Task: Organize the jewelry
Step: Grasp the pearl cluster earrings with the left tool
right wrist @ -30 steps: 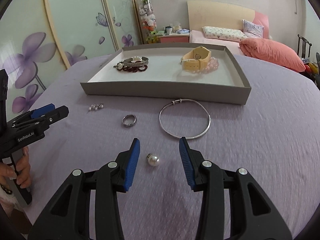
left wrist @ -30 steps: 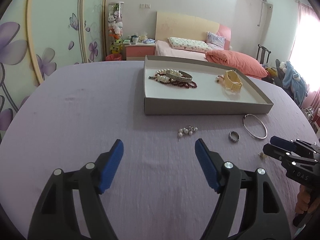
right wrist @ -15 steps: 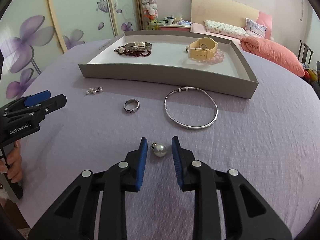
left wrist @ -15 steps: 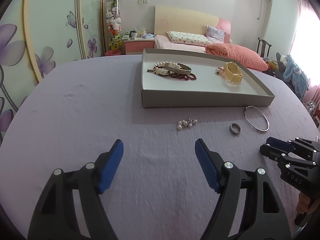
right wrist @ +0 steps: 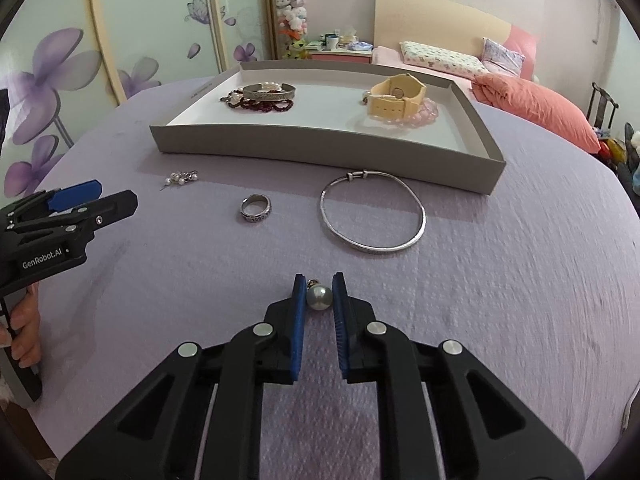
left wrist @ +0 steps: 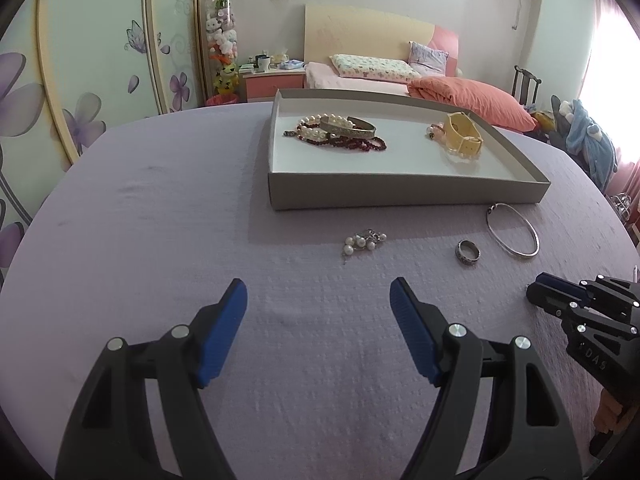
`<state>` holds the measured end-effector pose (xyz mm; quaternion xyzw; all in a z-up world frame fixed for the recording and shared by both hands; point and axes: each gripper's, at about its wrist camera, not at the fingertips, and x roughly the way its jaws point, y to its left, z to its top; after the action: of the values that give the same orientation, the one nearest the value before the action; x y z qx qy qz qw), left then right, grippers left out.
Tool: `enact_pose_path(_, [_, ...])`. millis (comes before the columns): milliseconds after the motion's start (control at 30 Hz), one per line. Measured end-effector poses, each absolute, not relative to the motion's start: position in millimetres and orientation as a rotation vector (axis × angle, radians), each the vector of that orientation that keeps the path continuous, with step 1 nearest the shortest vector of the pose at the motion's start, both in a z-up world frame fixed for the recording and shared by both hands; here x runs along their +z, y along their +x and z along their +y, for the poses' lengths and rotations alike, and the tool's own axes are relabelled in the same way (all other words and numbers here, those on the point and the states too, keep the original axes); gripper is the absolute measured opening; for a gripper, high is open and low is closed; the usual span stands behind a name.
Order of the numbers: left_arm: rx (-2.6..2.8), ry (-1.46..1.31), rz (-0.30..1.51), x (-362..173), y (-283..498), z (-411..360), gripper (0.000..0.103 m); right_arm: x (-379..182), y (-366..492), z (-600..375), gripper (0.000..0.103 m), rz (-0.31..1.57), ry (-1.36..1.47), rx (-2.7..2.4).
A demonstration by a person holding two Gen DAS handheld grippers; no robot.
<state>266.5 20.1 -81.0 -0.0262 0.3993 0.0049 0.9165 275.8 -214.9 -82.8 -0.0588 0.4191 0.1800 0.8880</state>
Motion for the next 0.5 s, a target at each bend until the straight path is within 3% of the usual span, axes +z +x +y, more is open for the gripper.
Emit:
enact_pose_path(433, [0.016, -0.038, 0.870, -88, 287, 2, 0.071, -83, 281, -227, 0.014, 0.878, -0.067, 0.345])
enact_pose_path(500, [0.020, -0.037, 0.872, -88, 292, 0, 0.067, -83, 281, -228, 0.014, 0.878, -0.065, 0.338])
